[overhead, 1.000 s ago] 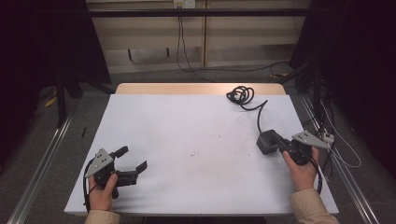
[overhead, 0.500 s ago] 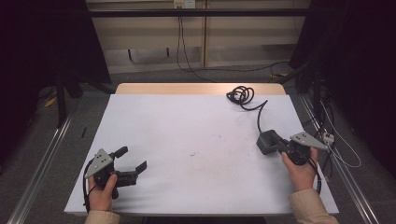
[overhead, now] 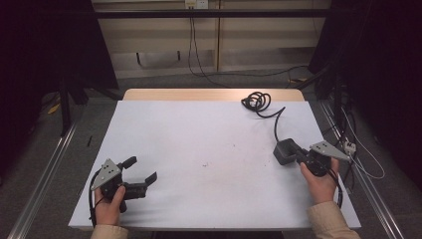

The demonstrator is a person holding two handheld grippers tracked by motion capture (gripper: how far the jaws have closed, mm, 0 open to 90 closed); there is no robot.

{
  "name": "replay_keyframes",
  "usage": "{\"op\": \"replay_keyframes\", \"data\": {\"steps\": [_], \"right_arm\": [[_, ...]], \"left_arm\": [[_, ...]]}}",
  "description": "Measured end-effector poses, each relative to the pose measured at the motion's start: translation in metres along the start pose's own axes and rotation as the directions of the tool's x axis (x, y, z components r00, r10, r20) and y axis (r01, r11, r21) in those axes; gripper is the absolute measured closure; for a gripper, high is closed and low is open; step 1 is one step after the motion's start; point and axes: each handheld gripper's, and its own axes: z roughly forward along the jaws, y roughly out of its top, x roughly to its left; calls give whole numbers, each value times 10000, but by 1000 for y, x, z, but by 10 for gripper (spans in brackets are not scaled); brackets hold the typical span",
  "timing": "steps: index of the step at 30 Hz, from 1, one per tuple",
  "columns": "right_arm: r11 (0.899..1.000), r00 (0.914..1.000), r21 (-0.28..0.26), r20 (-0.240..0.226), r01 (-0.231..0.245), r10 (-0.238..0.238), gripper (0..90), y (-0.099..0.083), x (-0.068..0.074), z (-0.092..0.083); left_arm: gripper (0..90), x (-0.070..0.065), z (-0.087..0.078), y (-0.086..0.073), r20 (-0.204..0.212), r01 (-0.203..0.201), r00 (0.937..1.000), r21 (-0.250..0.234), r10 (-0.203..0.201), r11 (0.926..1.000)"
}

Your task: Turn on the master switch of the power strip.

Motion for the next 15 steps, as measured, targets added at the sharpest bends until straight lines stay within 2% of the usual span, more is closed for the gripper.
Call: {"op": "replay_keyframes", "data": {"steps": [7,15], "right_arm": [[9999,9999,-17,31,-102,102,900,0,0,0],[10000,9999,-51,87,61,-61,900,-1,2,-1]], "left_arm": [[29,-1,0,0,1,29,10000,-19,-29,10000],[29,-1,0,0,-3,48,10000,-25,-48,10000]]}}
